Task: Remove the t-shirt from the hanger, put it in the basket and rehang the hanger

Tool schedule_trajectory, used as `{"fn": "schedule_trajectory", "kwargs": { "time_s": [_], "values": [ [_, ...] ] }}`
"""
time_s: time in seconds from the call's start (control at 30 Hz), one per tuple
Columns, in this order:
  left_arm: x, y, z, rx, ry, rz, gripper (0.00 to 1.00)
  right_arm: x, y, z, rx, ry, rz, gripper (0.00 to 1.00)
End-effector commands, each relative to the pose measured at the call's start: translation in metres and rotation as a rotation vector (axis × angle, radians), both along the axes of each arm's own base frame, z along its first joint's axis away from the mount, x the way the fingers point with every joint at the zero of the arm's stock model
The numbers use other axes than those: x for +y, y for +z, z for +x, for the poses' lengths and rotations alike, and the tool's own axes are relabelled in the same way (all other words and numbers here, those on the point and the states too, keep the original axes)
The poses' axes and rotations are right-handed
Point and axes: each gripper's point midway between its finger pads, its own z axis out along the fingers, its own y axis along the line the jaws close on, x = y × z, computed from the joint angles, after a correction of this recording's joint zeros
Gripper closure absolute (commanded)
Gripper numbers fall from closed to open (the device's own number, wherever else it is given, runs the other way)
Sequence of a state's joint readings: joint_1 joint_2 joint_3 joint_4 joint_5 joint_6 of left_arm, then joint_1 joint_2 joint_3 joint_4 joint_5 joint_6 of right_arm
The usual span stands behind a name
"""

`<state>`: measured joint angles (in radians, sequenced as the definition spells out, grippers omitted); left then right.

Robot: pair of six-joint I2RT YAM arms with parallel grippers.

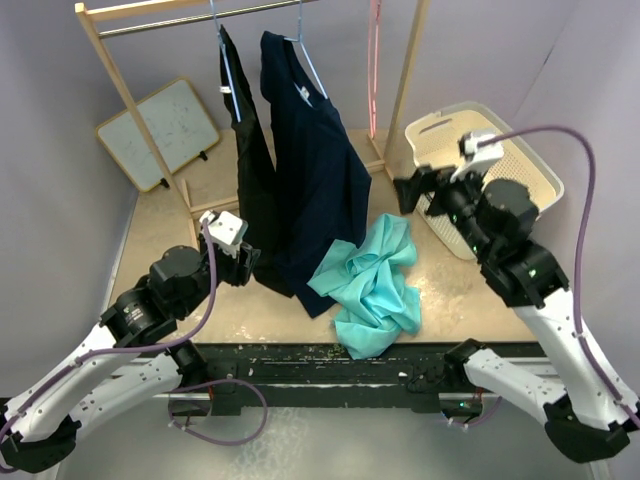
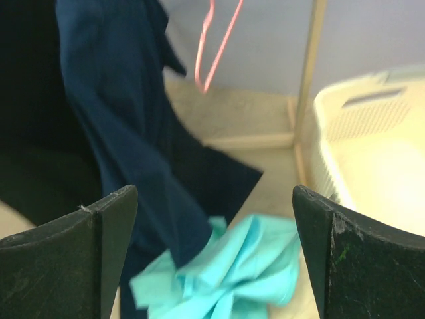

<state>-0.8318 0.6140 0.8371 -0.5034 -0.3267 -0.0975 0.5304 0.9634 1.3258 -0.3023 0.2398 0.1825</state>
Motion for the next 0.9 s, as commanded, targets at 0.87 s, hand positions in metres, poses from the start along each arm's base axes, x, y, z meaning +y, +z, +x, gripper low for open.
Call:
{"fn": "schedule_trajectory", "kwargs": {
  "time_s": [0.87],
  "values": [
    [0.001,0.000,0.005,0.010,0.039,-0.014,0.44,0.057,-0.316,-0.073,0.864,0.176,0.112,0.00]
  ]
}}
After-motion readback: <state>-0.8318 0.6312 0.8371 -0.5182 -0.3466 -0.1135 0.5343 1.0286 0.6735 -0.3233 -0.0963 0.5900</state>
